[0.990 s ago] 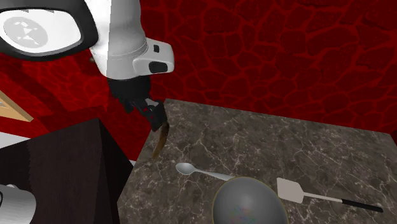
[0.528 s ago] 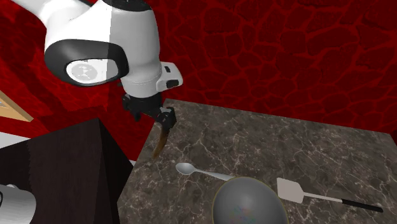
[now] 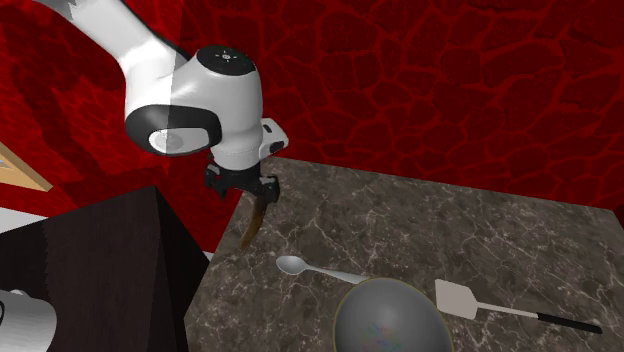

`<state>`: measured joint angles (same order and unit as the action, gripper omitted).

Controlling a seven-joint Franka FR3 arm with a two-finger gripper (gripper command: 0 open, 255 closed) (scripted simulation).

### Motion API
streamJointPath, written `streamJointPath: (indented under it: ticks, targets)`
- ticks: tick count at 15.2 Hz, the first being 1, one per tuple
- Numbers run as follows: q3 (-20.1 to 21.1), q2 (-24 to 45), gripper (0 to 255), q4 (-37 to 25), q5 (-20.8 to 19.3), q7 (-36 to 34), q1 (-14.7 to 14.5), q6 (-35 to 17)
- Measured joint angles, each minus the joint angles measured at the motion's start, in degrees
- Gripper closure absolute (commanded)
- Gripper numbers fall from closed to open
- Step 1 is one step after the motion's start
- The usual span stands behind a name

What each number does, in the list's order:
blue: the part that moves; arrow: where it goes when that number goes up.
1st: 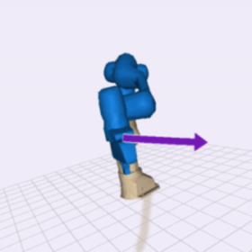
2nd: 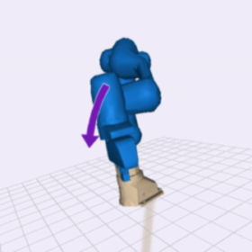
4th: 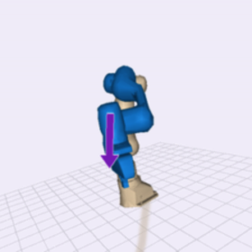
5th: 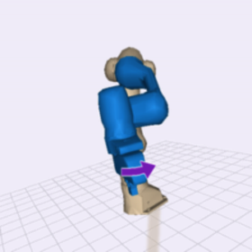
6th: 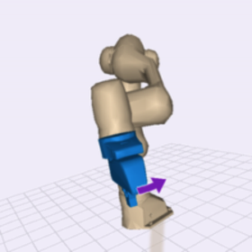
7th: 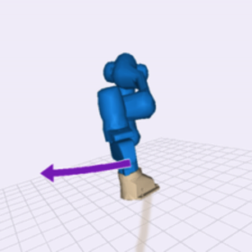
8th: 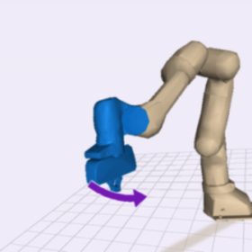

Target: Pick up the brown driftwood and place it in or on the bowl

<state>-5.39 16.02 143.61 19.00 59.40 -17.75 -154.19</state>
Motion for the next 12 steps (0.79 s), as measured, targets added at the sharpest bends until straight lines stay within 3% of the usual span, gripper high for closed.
streamJointPath:
  ticks: [5,11,12]
  targets:
    - [1.79,4.34,0,-0.69,2.61,2.13,0.87,-3.58]
    - [1.98,4.78,0,-0.83,2.86,2.35,1.00,-3.93]
    - [1.98,4.78,255,-0.83,2.86,2.35,1.00,-3.93]
